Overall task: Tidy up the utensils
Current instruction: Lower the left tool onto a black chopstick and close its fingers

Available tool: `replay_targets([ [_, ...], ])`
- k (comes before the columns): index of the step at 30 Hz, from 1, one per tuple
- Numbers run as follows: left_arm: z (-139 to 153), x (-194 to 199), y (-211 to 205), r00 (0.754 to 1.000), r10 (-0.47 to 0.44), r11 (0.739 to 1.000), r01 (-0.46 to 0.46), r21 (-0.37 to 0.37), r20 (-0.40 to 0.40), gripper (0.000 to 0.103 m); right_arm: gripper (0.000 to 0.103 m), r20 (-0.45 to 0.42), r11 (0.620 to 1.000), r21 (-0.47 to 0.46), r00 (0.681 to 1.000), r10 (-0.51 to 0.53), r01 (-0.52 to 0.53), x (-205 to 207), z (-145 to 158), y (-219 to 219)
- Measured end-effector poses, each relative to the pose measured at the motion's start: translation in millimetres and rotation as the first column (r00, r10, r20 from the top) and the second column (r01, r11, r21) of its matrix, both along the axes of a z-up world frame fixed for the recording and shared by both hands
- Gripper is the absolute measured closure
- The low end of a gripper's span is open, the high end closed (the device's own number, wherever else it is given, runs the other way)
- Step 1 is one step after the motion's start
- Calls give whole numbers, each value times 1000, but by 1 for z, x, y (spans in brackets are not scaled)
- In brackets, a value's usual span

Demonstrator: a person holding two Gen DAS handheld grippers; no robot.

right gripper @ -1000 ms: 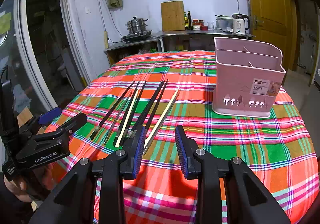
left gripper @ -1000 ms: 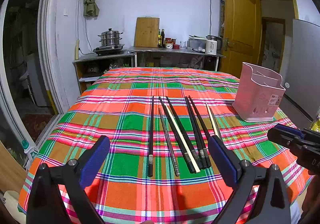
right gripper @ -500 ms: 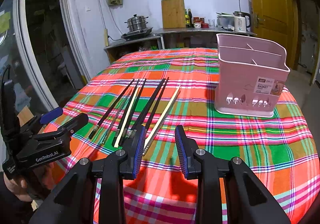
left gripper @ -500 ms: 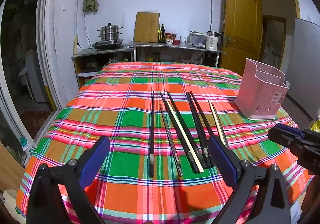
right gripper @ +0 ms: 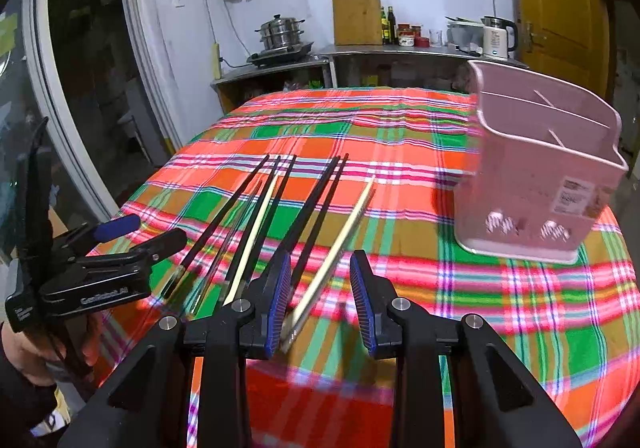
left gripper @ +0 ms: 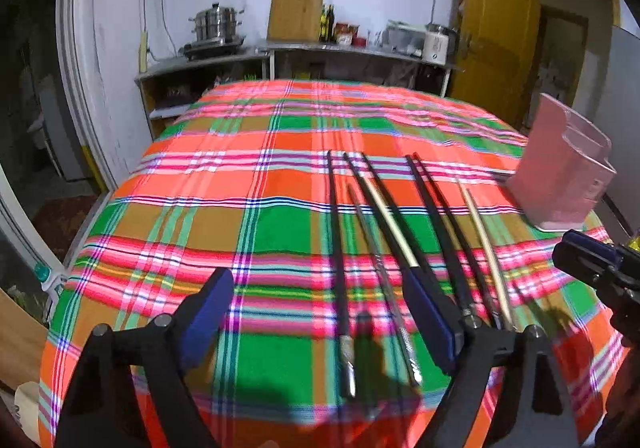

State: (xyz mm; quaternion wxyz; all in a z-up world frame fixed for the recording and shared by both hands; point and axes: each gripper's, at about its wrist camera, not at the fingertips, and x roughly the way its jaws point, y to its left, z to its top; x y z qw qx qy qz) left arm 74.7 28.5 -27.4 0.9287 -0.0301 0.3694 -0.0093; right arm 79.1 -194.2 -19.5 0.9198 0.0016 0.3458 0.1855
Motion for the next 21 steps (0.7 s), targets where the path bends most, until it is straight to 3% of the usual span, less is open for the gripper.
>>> replay_targets([
  [6,-13,33,6,995,-12,1000,10,-24,-98,22,71,-56,1000,-8,998,6,-7,38,-9,12],
  [11,-22,60,9,983,-19,999,12,-36,-182,35,71,-105,1000,-9,994,10,-11,67,-15,21],
  [18,-18,73,4,979,-42,999,40,-15,-197,59,83,-176,1000,-27,984,9,-14,99,-29,31],
  [21,-16,76,0,978,-50,999,52,1,-203,62,84,-196,999,-32,981,10,-17,108,-35,34],
])
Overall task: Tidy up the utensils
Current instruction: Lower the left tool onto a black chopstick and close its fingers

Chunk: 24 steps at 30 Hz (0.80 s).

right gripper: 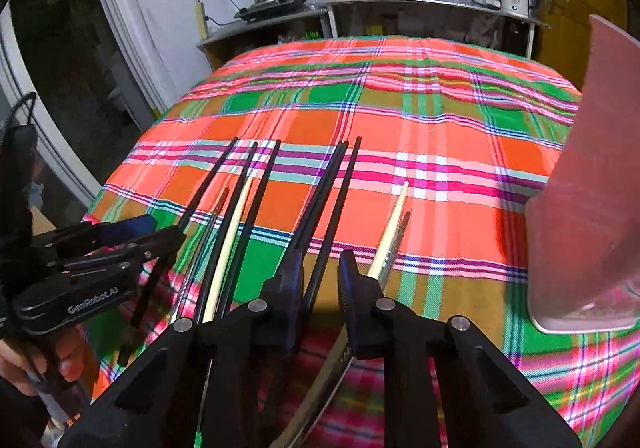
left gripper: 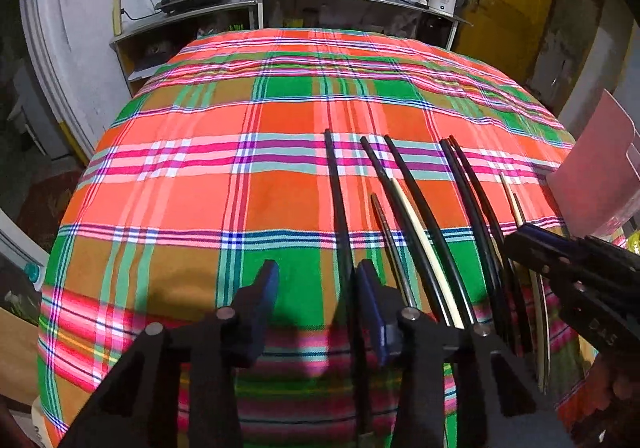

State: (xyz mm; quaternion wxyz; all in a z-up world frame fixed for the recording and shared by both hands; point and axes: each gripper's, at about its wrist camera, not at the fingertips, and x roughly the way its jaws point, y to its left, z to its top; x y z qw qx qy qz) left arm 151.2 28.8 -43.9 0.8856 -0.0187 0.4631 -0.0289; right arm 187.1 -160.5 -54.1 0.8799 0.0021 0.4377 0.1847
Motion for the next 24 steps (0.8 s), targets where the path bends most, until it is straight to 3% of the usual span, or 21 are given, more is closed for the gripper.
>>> replay_targets([
  [9,-1,10,-14,999,-34,997,36,75,-30,62,85,-37,999,-42,999,-15,14,18,-7,9],
  [11,-1,13,-16,998,-42,995,46,89,-37,67,86,-45,998,-53,999,-19,17,22,-7,11],
  [13,0,16,-18,998,-53,996,56,76,-44,86,94,-52,998,-64,998,-25,22,25,-6,13],
  [15,1,16,-20,997,-56,995,60,75,-47,95,95,-60,998,-55,998,-25,22,26,-6,12],
  [24,20,11,-11,999,-40,999,40,-13,-6,97,97,-35,1000,19,999,-17,18,18,11,6],
])
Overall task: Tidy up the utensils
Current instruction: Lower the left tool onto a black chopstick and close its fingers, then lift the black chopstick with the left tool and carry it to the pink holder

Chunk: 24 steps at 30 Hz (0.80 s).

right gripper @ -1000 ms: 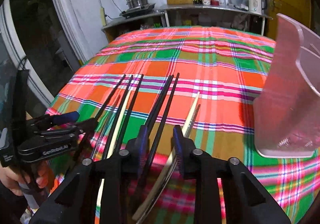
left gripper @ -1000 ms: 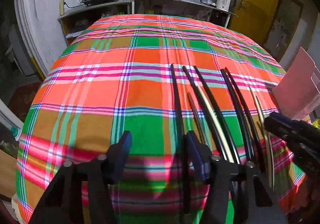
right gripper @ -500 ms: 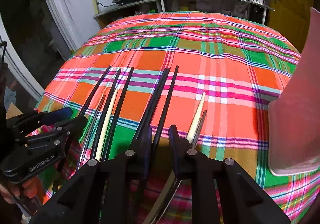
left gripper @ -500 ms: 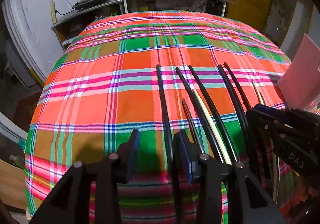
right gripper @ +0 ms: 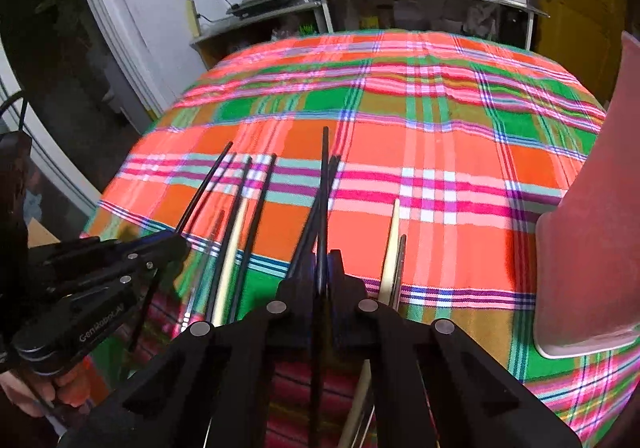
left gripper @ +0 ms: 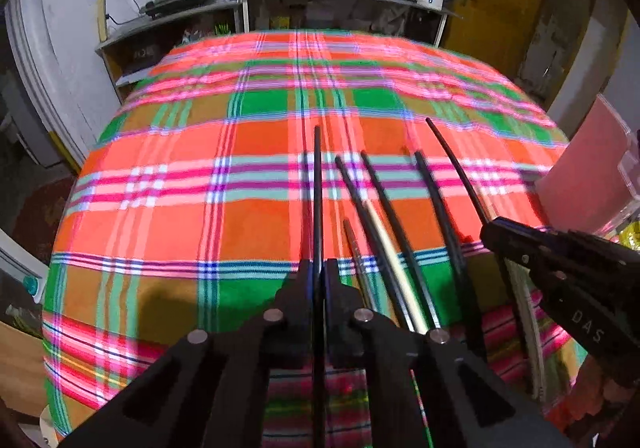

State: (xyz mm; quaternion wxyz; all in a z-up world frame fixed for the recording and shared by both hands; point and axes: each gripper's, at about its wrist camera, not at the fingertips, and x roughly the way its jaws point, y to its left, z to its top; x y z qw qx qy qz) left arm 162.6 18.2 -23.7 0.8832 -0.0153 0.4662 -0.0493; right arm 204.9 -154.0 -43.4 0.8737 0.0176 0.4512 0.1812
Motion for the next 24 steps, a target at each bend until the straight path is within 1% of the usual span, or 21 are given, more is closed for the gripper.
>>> replay_targets([
  [6,38,-14,3,996,-10,999,13,-33,84,97,97,54,999,53,999,10,-13,-9,29,-6],
  [13,88,-39,0,982,-34,998,43,-49,184,97,97,134,994,111,991,0,-15,-29,69,-22],
  [18,112,-51,-7,973,-52,995,70,-72,225,97,97,187,990,143,982,-21,-6,-46,92,-36],
  [22,124,-55,-14,968,-65,993,88,-83,242,97,98,219,986,164,975,-38,2,-56,107,-47],
  [24,129,-57,-17,966,-73,990,101,-101,247,97,98,235,984,177,971,-48,6,-60,114,-53],
])
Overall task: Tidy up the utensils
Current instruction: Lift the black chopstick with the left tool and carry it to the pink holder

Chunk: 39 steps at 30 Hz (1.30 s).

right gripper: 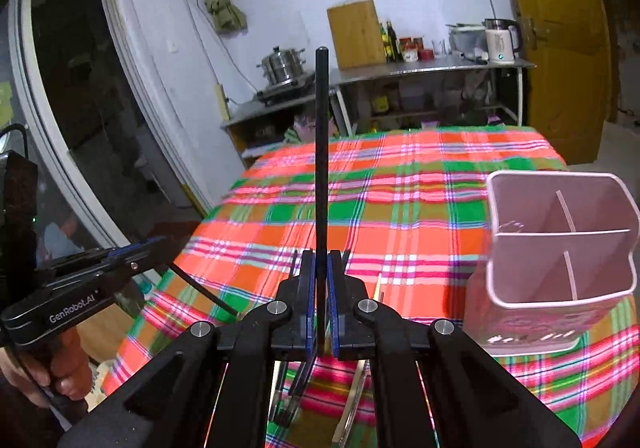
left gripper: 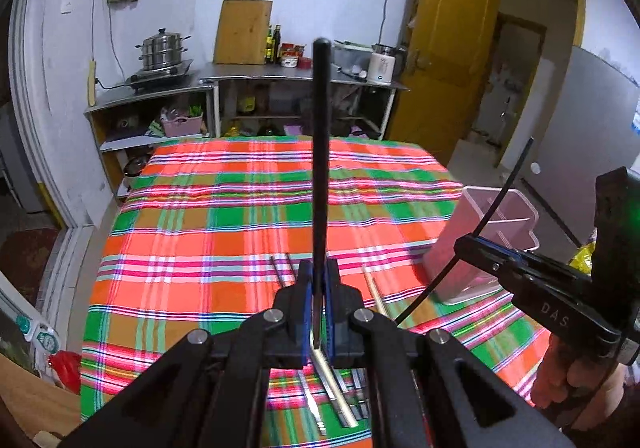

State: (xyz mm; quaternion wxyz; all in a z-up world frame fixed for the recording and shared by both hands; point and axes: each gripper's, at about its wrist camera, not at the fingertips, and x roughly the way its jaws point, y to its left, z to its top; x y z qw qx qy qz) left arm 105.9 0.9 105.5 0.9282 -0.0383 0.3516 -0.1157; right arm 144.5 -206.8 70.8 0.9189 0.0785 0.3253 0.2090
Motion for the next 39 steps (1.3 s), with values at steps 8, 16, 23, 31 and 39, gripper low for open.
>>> replay_targets([
  [8,21,7,-30,997,-80,995,80,-57,-6,97,98,64,998,39,997,-45,43,-16,27,-32],
  [16,52,22,-82,981,-194,969,195,-149,24,97,98,120,988,75,983,-141,132,-27,54,-79],
  [23,72,40,-120,968,-245,946,252,-205,58,97,97,167,966,111,954,-249,233,-31,76,-127],
  [31,42,70,-156,963,-271,940,266,-214,4,97,97,139,949,117,941,-309,294,-15,60,-152],
  [39,6,84,-161,962,-265,943,246,-222,-60,96,97,57,950,93,951,-305,299,5,22,-155],
])
